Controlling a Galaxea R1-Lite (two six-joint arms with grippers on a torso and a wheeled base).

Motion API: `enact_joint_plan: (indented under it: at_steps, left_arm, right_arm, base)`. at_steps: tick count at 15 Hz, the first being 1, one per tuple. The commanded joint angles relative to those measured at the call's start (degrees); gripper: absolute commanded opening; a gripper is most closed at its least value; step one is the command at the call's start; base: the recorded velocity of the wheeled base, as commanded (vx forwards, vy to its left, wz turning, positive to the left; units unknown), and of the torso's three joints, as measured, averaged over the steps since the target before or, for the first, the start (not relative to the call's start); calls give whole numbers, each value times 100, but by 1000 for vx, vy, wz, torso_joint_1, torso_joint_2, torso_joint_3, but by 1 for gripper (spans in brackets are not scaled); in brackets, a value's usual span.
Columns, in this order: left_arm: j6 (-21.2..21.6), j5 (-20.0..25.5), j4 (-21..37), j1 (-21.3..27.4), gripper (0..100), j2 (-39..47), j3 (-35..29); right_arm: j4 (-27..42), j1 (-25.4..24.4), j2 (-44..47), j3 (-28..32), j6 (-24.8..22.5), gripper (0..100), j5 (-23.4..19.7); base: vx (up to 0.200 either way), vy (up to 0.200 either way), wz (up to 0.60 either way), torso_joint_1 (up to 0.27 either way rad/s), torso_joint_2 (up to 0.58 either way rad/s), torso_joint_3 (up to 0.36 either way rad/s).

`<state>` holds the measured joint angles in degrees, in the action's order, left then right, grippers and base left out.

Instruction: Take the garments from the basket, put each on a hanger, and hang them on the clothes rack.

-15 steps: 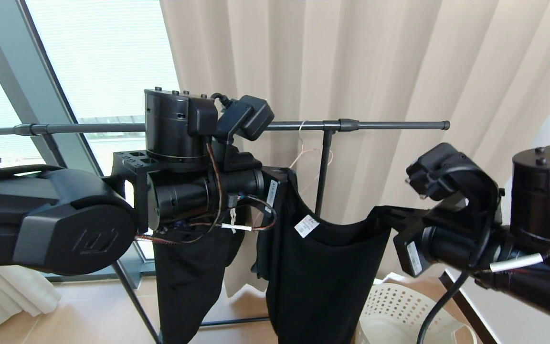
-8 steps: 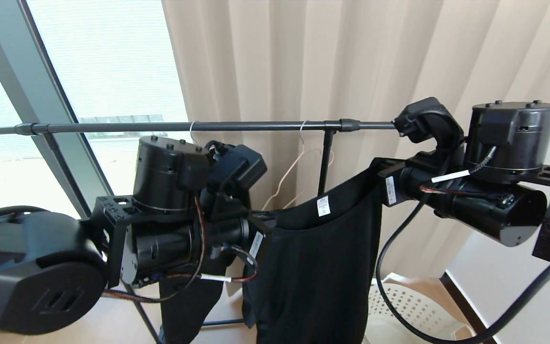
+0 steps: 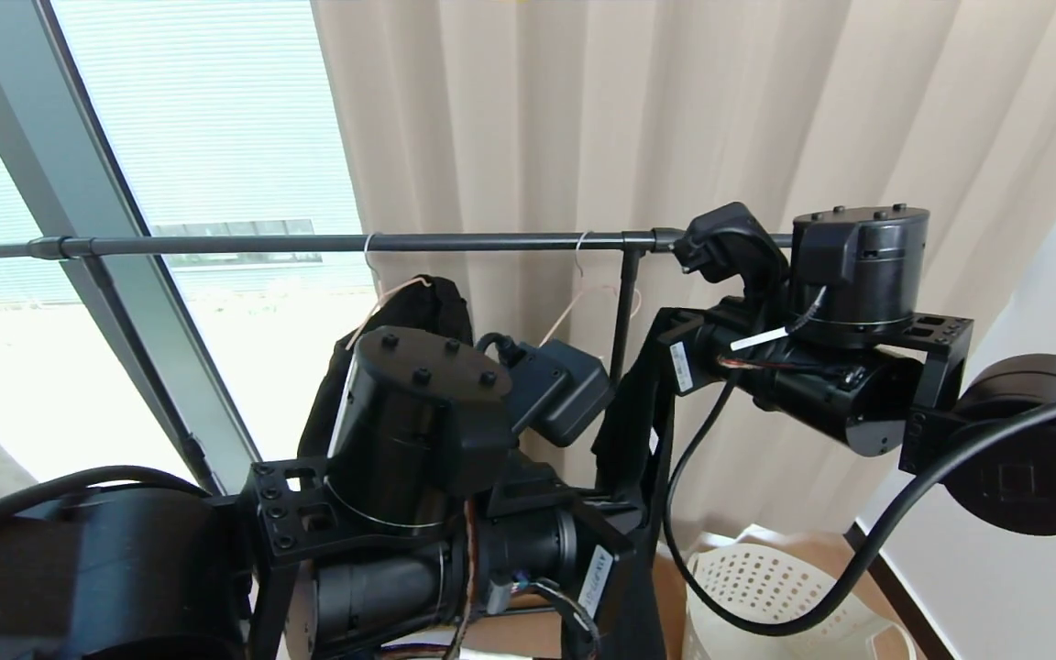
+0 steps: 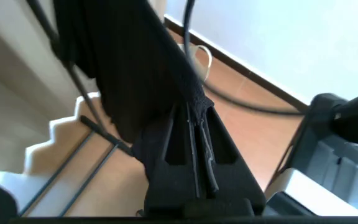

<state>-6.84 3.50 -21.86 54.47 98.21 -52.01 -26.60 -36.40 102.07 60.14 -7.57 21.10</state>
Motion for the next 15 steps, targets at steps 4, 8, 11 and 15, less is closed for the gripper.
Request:
enact_joint_plan:
  at_steps: [4,8,11,15]
  left_arm:
    - [-362,-7,-205,249,0,252,-240]
    - [-309,-42,-284,-165,0,76,279]
    - [69,19,-319,-929,0,-39,419]
    - [253,142,-1093,-1413,0,410,402]
  right_arm:
    - [-3,-341,129,33,1,0,-1]
    - [-3,-166,6,-72,80,0,43]
    - [14,186,-311,-99,71,0,43]
    - [-3,327,-935,-793,98,0,52]
  base:
    - [0,0,0,0,0,0]
    - [0,0,0,0,0,0]
    - [0,0,0,0,0,0]
    - [0,0,0,0,0,0]
